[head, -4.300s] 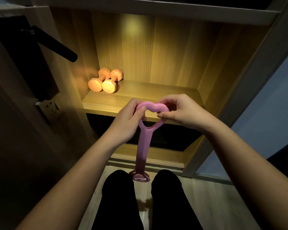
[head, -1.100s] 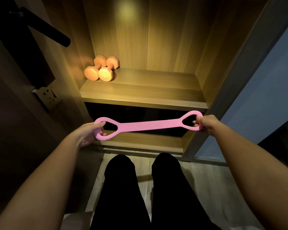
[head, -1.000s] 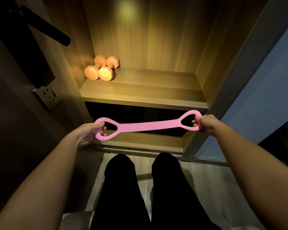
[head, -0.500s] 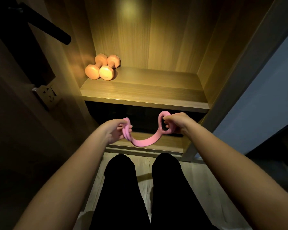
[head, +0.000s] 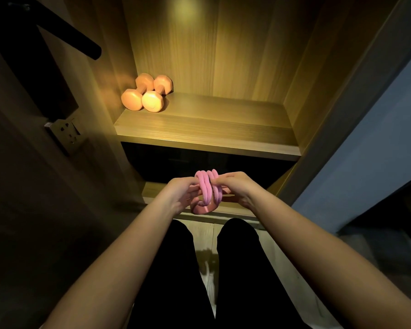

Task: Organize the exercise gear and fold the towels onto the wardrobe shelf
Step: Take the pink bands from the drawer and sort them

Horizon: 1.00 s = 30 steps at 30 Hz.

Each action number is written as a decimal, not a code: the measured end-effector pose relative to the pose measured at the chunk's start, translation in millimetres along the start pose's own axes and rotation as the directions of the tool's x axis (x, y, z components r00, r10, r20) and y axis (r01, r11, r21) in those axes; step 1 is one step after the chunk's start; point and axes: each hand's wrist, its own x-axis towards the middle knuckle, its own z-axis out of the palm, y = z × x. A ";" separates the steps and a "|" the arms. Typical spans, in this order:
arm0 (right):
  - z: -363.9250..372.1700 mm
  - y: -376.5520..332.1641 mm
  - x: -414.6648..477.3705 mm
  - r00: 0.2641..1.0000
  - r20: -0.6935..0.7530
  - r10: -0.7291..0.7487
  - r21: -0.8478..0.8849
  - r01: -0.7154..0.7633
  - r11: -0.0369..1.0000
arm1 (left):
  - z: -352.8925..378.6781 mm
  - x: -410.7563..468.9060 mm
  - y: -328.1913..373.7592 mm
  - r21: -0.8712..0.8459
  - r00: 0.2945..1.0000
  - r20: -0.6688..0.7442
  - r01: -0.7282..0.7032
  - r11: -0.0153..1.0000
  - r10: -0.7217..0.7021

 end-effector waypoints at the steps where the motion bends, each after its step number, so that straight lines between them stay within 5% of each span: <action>1: 0.3 0.0 -0.7 1.000 0.003 0.002 0.013 -0.002 1.000 | 0.4 0.0 -0.2 0.009 1.000 -0.014 -0.021 1.000 0.022; 13: -0.5 -0.5 -7.5 0.996 0.073 -0.050 0.002 0.050 0.999 | 0.4 -9.4 -1.5 0.122 0.991 -0.030 -0.122 0.985 0.127; 19: -11.8 -8.0 -19.5 0.939 0.270 -0.211 -0.335 0.297 0.894 | -11.9 -4.9 -3.9 0.234 0.986 -0.020 -0.159 0.959 0.168; 24: -8.1 -6.7 -23.3 0.919 0.248 -0.307 -0.576 0.395 0.716 | -11.3 -12.3 1.2 0.348 0.977 0.058 -0.213 0.913 0.206; 26: -11.4 -8.3 -25.0 0.908 0.237 -0.345 -0.573 0.417 0.705 | -11.5 -16.3 4.9 0.452 0.963 0.118 -0.269 0.850 0.242; 30: -22.9 -19.8 -33.8 0.861 0.340 -0.379 -0.562 0.509 0.652 | -21.4 -21.5 13.7 0.762 0.860 0.169 -0.424 0.489 0.482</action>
